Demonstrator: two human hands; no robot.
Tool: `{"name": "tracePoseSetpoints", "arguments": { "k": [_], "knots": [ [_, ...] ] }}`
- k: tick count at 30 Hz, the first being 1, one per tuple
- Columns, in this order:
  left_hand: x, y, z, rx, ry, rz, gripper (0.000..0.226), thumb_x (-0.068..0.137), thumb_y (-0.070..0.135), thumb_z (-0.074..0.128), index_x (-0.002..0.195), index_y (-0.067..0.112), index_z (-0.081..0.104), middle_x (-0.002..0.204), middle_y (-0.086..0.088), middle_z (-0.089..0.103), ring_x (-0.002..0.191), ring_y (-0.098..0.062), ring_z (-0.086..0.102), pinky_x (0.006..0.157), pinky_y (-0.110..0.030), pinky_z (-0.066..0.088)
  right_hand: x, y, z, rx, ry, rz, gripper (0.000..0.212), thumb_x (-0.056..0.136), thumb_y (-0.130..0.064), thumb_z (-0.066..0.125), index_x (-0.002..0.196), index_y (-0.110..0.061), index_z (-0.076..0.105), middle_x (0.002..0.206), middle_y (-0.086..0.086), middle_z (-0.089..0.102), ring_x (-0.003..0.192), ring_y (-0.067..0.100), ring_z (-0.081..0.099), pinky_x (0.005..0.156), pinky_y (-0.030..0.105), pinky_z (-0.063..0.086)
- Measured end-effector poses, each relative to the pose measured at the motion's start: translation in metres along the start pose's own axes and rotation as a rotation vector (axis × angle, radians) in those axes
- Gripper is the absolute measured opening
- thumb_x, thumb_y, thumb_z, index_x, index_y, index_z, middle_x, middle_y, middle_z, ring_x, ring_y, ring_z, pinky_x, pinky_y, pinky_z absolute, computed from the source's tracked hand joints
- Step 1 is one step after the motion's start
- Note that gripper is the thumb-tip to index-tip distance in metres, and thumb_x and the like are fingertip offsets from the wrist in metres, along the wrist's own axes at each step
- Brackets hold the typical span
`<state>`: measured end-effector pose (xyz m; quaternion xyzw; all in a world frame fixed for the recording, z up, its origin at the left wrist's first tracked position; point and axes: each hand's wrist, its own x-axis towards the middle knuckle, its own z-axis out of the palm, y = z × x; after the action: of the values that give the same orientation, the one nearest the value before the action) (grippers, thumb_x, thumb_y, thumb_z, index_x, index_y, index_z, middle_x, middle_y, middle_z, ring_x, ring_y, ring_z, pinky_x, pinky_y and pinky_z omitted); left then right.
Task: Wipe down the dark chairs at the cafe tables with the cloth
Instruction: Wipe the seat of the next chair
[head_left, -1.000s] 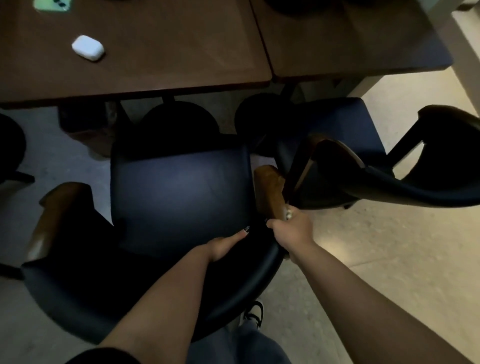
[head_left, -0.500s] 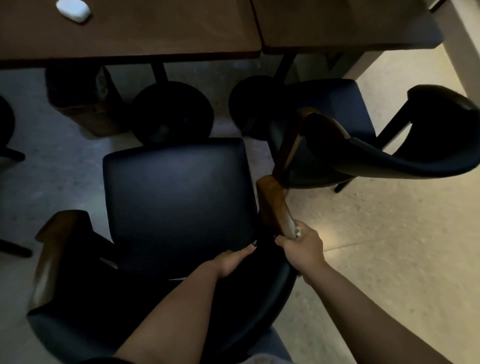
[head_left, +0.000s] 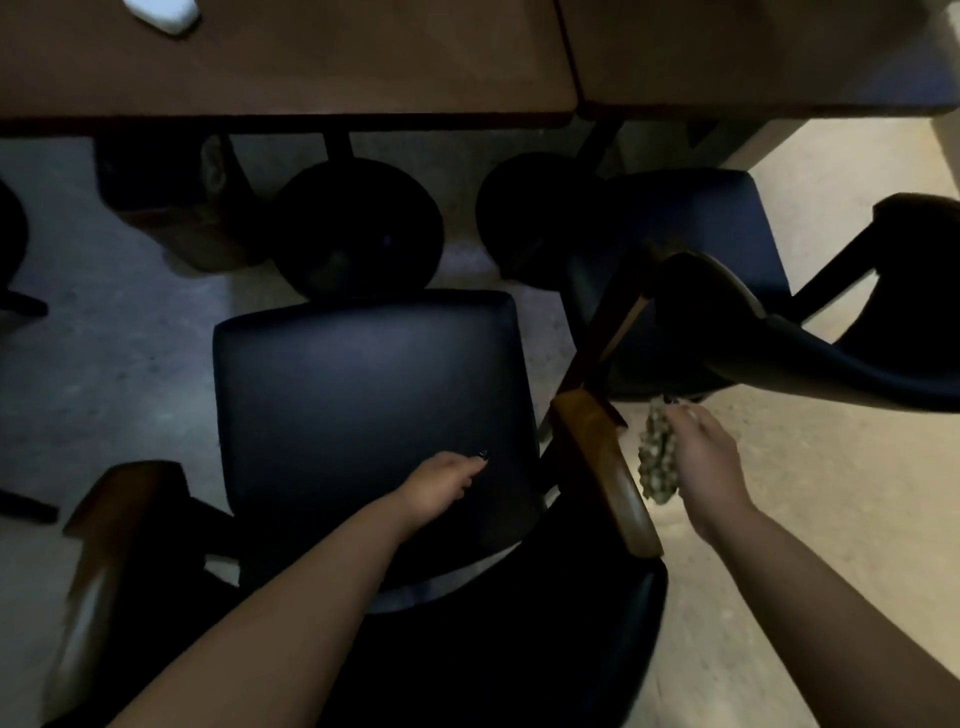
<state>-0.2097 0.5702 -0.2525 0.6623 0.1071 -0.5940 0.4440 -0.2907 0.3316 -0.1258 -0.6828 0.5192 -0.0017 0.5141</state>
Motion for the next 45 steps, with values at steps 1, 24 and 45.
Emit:
{"name": "tracePoseSetpoints", "arguments": {
  "k": [1, 24, 45],
  "knots": [
    [0.007, 0.004, -0.010, 0.016, 0.044, 0.036, 0.023, 0.095, 0.041, 0.055, 0.109, 0.022, 0.054, 0.119, -0.006, 0.060, 0.095, -0.014, 0.057, 0.071, -0.025, 0.042, 0.016, -0.006, 0.008, -0.006, -0.021, -0.002, 0.016, 0.093, -0.036, 0.051, 0.084, -0.028, 0.061, 0.078, -0.007, 0.065, 0.069, 0.008, 0.063, 0.055, 0.026, 0.049],
    [0.176, 0.004, -0.128, 1.310, 0.617, 0.552, 0.071, 0.095, 0.045, 0.031, 0.152, 0.003, 0.021, 0.160, -0.022, 0.008, 0.149, -0.034, 0.004, 0.119, -0.051, 0.004, 0.209, 0.139, 0.172, 0.066, -0.409, 0.770, 0.034, 0.091, -0.031, 0.052, 0.060, -0.020, 0.044, 0.056, 0.002, 0.042, 0.049, 0.016, 0.038, 0.053, 0.027, 0.027],
    [0.201, -0.015, -0.136, 1.326, 0.787, 0.769, 0.079, 0.087, 0.045, 0.038, 0.152, 0.005, 0.019, 0.159, -0.022, 0.015, 0.149, -0.034, 0.009, 0.120, -0.050, 0.005, 0.334, 0.028, 0.272, -0.074, -0.172, 0.172, 0.032, 0.097, -0.024, 0.043, 0.067, -0.023, 0.054, 0.070, -0.002, 0.053, 0.068, 0.017, 0.054, 0.060, 0.027, 0.047]
  ]
}}
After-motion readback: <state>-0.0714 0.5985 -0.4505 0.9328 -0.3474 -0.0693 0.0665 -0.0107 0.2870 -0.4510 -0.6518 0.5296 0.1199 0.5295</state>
